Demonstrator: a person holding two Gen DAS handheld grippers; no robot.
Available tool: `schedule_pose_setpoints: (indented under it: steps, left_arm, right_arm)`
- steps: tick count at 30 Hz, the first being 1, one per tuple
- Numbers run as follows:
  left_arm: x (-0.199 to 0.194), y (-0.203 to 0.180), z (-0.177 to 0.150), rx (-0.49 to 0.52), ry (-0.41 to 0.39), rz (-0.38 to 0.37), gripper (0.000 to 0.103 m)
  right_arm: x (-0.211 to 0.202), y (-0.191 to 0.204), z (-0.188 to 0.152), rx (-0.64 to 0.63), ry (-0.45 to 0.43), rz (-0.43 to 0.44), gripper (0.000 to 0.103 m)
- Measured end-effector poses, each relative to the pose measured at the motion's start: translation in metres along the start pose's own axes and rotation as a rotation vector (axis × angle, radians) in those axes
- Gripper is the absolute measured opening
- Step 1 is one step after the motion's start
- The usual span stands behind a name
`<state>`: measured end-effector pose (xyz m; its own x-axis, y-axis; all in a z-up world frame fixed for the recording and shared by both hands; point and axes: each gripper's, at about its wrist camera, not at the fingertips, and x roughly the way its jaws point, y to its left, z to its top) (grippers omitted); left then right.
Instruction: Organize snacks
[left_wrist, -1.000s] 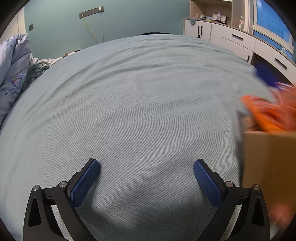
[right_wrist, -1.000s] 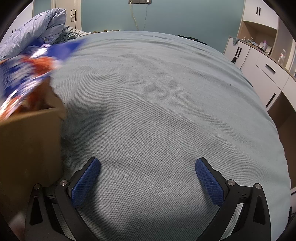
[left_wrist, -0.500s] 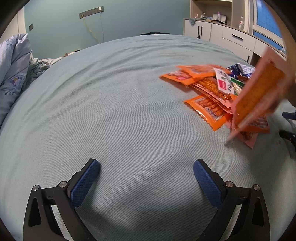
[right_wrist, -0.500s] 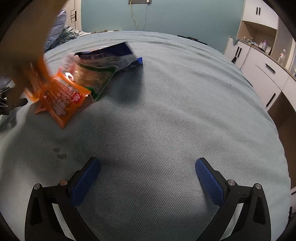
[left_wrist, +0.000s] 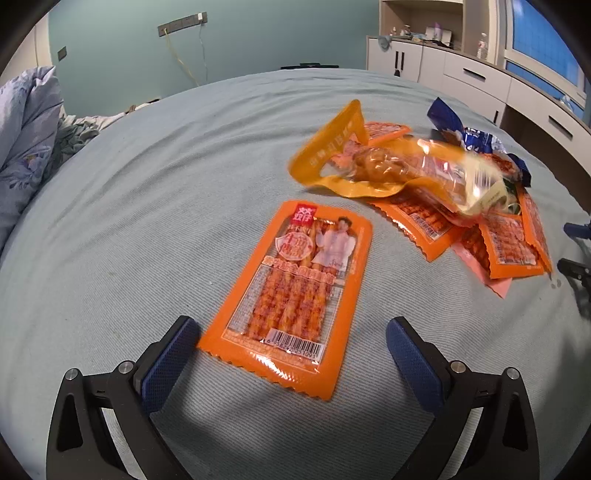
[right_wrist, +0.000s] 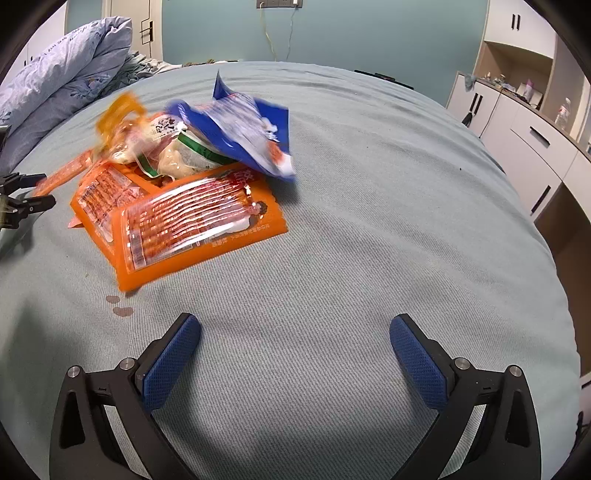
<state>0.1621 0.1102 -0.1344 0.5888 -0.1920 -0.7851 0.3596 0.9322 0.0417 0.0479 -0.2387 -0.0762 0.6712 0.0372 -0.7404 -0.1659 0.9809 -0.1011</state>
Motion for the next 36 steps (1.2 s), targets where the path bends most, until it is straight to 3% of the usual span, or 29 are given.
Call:
schedule_pose_setpoints:
  steps: [36]
  left_arm:
    - [-0.0014,-0.0018,-0.0018,0.002,-0.004,0.003,0.103]
  right_arm:
    - [0.0001,-0.0002,-0.0001,-0.001,0.0,-0.001,0.103]
